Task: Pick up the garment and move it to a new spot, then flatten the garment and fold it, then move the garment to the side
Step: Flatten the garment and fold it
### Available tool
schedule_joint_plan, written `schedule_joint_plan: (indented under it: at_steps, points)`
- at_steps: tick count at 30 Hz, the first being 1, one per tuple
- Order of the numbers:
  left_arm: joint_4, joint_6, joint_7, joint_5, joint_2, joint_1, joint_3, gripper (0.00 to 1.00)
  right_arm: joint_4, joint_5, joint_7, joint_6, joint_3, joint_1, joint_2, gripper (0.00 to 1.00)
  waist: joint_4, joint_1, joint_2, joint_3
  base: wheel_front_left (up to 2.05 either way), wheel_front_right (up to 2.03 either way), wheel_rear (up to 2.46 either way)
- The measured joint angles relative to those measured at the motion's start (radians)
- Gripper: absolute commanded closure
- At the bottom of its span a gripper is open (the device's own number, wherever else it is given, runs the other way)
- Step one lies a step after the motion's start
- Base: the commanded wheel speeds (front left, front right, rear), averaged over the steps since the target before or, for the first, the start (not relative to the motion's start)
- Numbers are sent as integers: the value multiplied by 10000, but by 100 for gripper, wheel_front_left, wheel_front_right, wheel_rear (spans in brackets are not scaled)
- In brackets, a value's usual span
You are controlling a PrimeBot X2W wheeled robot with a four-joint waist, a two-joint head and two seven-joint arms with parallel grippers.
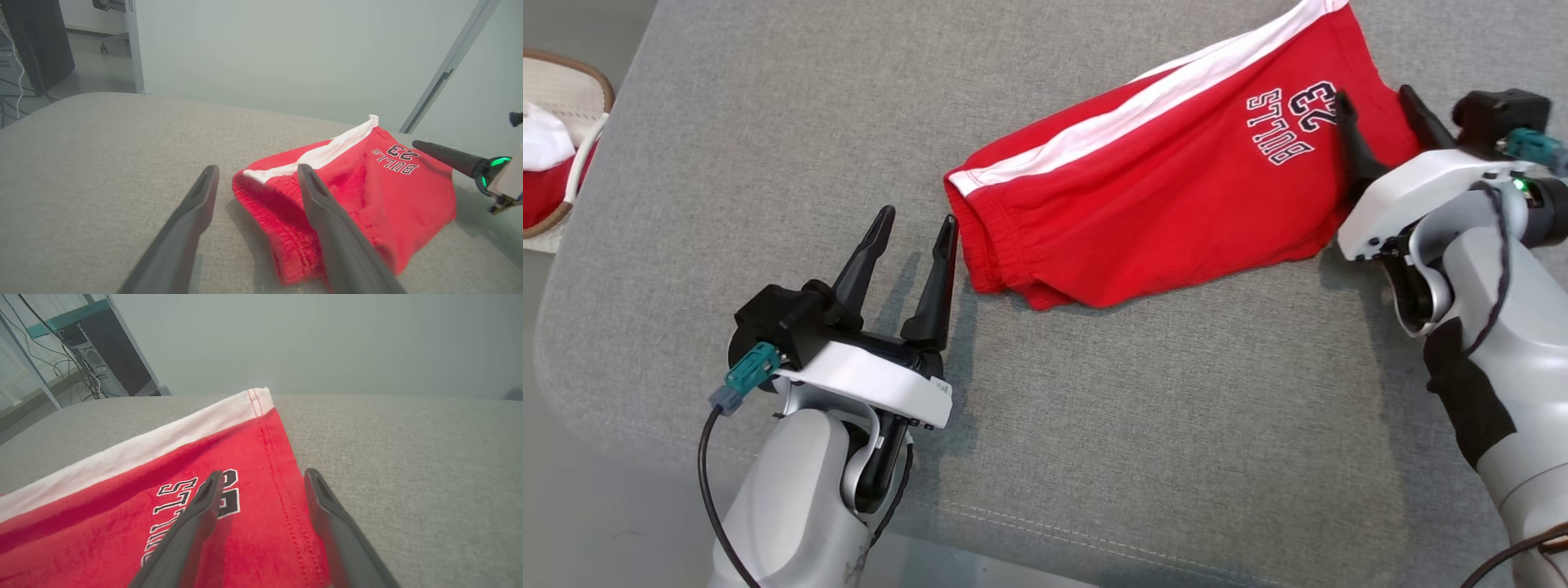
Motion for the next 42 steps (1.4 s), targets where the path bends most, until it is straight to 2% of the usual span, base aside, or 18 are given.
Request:
schedule_joint_plan:
  at_steps: [8, 15, 21, 22, 25, 26, 33, 42]
  points:
    - [-127, 0, 0, 42, 0, 1, -213, 0, 301, 1177, 385, -2, -232, -63, -280, 0, 322, 0, 0, 183, 0, 0, 0]
    - [-159, 0, 0, 27, -2, 22, -293, 0, 895, 989, 878, -2, 242, -488, -587, 0, 448, 0, 0, 177, 0, 0, 0]
    - [-148, 0, 0, -23, 4, 149, -313, 0, 1185, 723, 1778, -4, 976, -762, -483, 0, 428, 0, 0, 86, 0, 0, 0]
    - [-146, 0, 0, -38, 0, 149, -320, 0, 1189, 727, 1873, -4, 1034, -779, -462, 5, 419, 0, 0, 62, 0, 0, 0]
    - [-134, 0, 0, -46, 2, 149, -349, 0, 1191, 757, 2171, -4, 1287, -783, -435, 79, 400, 0, 0, -26, 0, 0, 0]
    - [-117, 0, 0, -46, 0, 149, -360, 0, 1193, 813, 2309, -4, 1337, -783, -433, 100, 399, 0, 0, -57, 0, 0, 0]
    - [-52, 0, 0, -46, 2, 149, -337, 0, 1170, 1206, 2435, 0, 1434, -752, -435, 100, 411, 0, 0, -166, 0, 0, 0]
    - [13, 0, 0, -44, 15, 475, -182, 0, 1049, 1908, 1756, 0, 1266, -68, -539, 100, 88, 0, 0, -716, 0, 0, 0]
